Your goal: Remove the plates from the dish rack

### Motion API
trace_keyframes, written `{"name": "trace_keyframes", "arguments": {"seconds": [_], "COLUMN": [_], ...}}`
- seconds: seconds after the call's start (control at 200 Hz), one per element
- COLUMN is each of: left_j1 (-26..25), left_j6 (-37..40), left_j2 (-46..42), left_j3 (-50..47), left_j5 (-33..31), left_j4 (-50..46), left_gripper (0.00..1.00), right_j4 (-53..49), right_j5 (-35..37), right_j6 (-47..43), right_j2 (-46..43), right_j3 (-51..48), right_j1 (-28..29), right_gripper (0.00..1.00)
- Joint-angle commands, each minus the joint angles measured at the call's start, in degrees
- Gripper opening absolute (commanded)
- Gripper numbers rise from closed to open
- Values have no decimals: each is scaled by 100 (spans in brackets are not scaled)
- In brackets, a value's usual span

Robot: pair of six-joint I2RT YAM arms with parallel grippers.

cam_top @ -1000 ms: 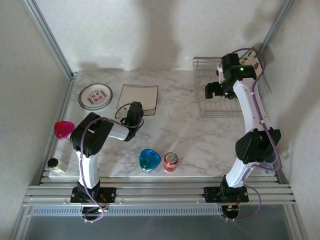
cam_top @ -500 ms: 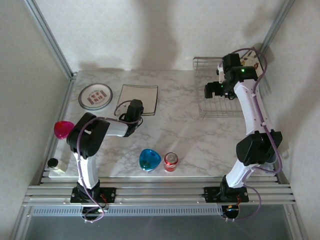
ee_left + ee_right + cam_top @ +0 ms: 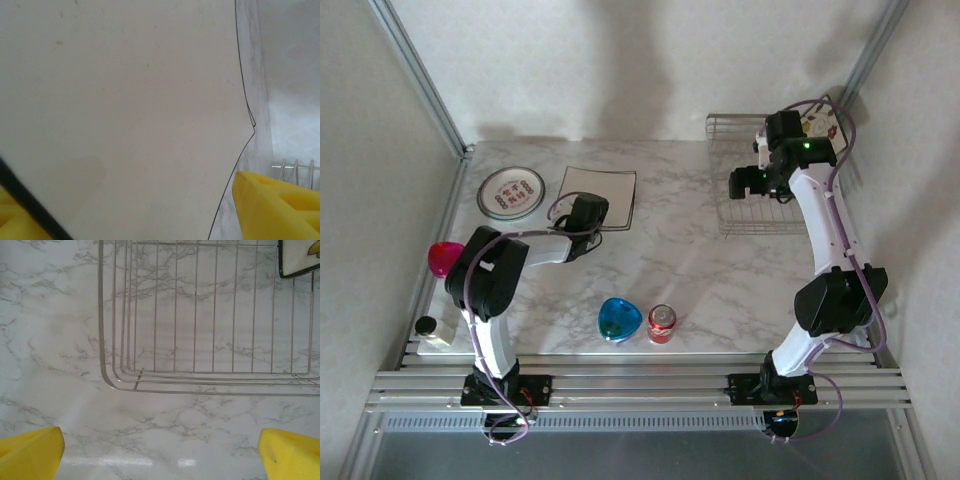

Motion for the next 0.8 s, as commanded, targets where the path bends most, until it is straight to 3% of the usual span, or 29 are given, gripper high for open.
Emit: {"name": "trace_keyframes", "arguments": {"seconds": [0.0, 0.576, 0.676, 0.796], "left_j1": [76, 102, 107, 128], "left_j6": [267, 234, 224, 364], "left_j2": [-302, 193, 251, 251], "left_j3": [193, 404, 514, 587], "left_j5": [130, 776, 865, 951], "left_j4": [-177, -215, -415, -660], "left_gripper": [77, 79, 90, 94], "right_j4": [148, 202, 220, 297], "right_j5": [-132, -159, -179, -211], "right_j6": [67, 94, 102, 129], "right_j2": [-182, -255, -240, -260], "right_j3": [-42, -58, -53, -107], "right_j1": [-24, -35, -34, -46], "right_gripper": [99, 99, 99, 99]}}
